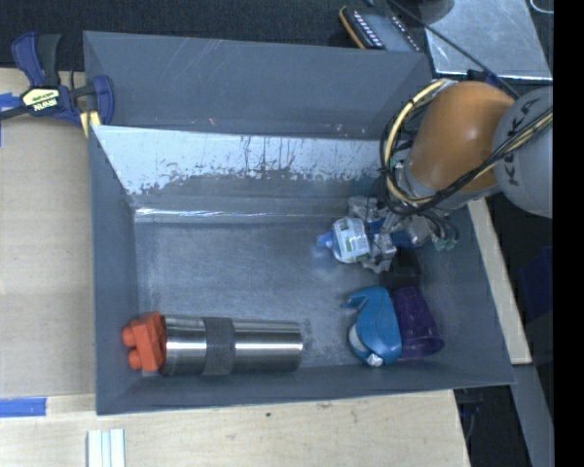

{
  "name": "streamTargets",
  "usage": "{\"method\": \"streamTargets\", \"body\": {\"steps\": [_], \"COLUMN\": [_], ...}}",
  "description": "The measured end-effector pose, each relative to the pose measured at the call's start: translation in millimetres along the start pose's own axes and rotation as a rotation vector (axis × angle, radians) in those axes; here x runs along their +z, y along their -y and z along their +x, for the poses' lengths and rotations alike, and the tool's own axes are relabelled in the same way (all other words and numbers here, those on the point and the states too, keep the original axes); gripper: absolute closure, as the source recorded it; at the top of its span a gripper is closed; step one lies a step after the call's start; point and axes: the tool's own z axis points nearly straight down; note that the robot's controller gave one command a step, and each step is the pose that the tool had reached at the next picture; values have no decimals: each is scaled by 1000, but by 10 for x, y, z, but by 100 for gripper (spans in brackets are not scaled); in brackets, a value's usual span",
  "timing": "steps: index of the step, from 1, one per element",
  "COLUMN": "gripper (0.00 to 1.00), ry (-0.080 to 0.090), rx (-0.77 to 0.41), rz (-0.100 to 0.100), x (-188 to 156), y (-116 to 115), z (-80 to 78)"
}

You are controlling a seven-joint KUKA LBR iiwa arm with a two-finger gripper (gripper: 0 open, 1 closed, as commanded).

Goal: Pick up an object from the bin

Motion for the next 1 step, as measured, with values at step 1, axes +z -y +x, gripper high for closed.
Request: {"method": "streamTargets", "body": {"steps": [1], "gripper": [100], "ry": [0], "rx": [1], "rz": [0], "x": [-1], "y": [1], "z": [0]}}
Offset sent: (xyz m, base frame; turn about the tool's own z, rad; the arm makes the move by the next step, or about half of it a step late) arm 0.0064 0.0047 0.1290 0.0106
